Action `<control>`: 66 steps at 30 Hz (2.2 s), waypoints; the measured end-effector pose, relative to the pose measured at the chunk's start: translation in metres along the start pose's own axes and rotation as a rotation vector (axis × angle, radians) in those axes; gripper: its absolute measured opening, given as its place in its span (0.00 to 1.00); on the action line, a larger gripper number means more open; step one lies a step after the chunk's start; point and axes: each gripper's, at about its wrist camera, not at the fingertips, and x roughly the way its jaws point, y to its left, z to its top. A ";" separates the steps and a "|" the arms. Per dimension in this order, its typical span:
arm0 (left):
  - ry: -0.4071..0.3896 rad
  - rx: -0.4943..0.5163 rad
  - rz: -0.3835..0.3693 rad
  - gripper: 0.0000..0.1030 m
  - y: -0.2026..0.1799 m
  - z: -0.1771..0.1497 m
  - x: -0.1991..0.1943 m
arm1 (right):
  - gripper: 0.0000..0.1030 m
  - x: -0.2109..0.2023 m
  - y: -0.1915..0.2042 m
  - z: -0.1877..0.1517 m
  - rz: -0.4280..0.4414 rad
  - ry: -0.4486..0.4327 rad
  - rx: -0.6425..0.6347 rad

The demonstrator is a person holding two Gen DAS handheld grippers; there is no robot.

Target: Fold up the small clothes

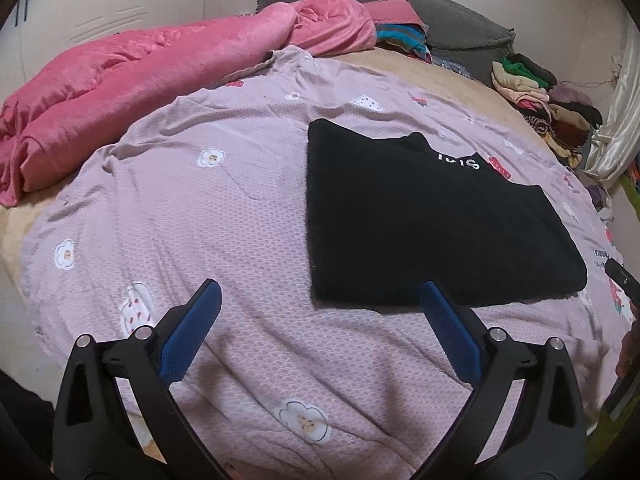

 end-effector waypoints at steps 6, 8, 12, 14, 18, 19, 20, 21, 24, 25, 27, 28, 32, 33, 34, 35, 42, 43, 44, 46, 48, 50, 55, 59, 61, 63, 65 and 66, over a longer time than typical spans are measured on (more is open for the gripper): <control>-0.016 -0.012 0.017 0.91 0.009 0.000 -0.005 | 0.94 0.001 0.020 0.001 0.025 0.004 -0.039; -0.023 -0.018 0.024 0.91 0.013 0.000 -0.007 | 0.94 0.001 0.029 0.001 0.032 0.006 -0.056; -0.032 -0.038 0.036 0.91 0.023 0.000 -0.009 | 0.95 0.003 0.047 0.001 0.048 0.011 -0.090; -0.032 -0.048 0.040 0.91 0.027 0.000 -0.009 | 0.95 0.003 0.055 0.000 0.054 0.012 -0.107; -0.034 -0.070 0.043 0.91 0.038 -0.002 -0.009 | 0.95 0.005 0.071 -0.001 0.067 0.015 -0.142; -0.034 -0.073 0.044 0.91 0.040 -0.002 -0.009 | 0.95 0.005 0.077 -0.001 0.072 0.017 -0.152; -0.035 -0.077 0.046 0.91 0.042 -0.002 -0.009 | 0.95 0.006 0.081 -0.001 0.076 0.017 -0.161; -0.036 -0.083 0.047 0.91 0.045 -0.002 -0.009 | 0.95 0.007 0.087 -0.001 0.081 0.019 -0.173; -0.039 -0.097 0.049 0.91 0.053 -0.003 -0.010 | 0.95 0.009 0.101 -0.002 0.093 0.025 -0.202; -0.040 -0.102 0.052 0.91 0.055 -0.004 -0.010 | 0.95 0.010 0.105 -0.003 0.097 0.028 -0.210; -0.042 -0.112 0.055 0.91 0.060 -0.004 -0.010 | 0.95 0.013 0.115 -0.004 0.102 0.034 -0.231; -0.043 -0.118 0.057 0.91 0.063 -0.004 -0.010 | 0.95 0.014 0.119 -0.004 0.105 0.036 -0.238; -0.050 -0.134 0.074 0.91 0.073 -0.005 -0.012 | 0.95 0.018 0.134 -0.006 0.120 0.044 -0.272; -0.053 -0.135 0.077 0.91 0.074 -0.005 -0.012 | 0.95 0.019 0.140 -0.008 0.125 0.048 -0.284; -0.054 -0.137 0.081 0.91 0.076 -0.005 -0.012 | 0.95 0.020 0.143 -0.008 0.126 0.050 -0.291; -0.056 -0.139 0.084 0.91 0.078 -0.005 -0.013 | 0.95 0.021 0.147 -0.010 0.129 0.053 -0.300; -0.071 -0.132 0.099 0.91 0.080 -0.003 -0.016 | 0.95 0.029 0.173 -0.017 0.158 0.064 -0.361; -0.072 -0.130 0.101 0.91 0.079 -0.002 -0.016 | 0.95 0.031 0.177 -0.019 0.160 0.066 -0.372; -0.074 -0.127 0.101 0.91 0.079 -0.001 -0.015 | 0.95 0.032 0.181 -0.020 0.163 0.068 -0.380; -0.074 -0.123 0.103 0.91 0.077 0.001 -0.014 | 0.95 0.036 0.188 -0.023 0.169 0.073 -0.399; -0.074 -0.116 0.100 0.91 0.075 0.003 -0.012 | 0.95 0.040 0.192 -0.025 0.171 0.076 -0.415; -0.070 -0.109 0.101 0.91 0.072 0.006 -0.008 | 0.95 0.044 0.198 -0.027 0.176 0.080 -0.429; -0.054 -0.088 0.093 0.91 0.064 0.011 0.005 | 0.95 0.054 0.208 -0.029 0.179 0.085 -0.466; -0.039 -0.069 0.089 0.91 0.056 0.016 0.015 | 0.95 0.064 0.214 -0.030 0.174 0.087 -0.488; -0.033 -0.057 0.090 0.91 0.052 0.021 0.020 | 0.95 0.069 0.216 -0.031 0.168 0.091 -0.502; -0.030 -0.045 0.090 0.91 0.049 0.025 0.025 | 0.95 0.074 0.219 -0.032 0.158 0.093 -0.518; -0.023 -0.039 0.089 0.91 0.047 0.029 0.030 | 0.95 0.080 0.223 -0.034 0.144 0.097 -0.537; -0.020 -0.034 0.086 0.91 0.046 0.031 0.032 | 0.95 0.084 0.225 -0.034 0.135 0.101 -0.549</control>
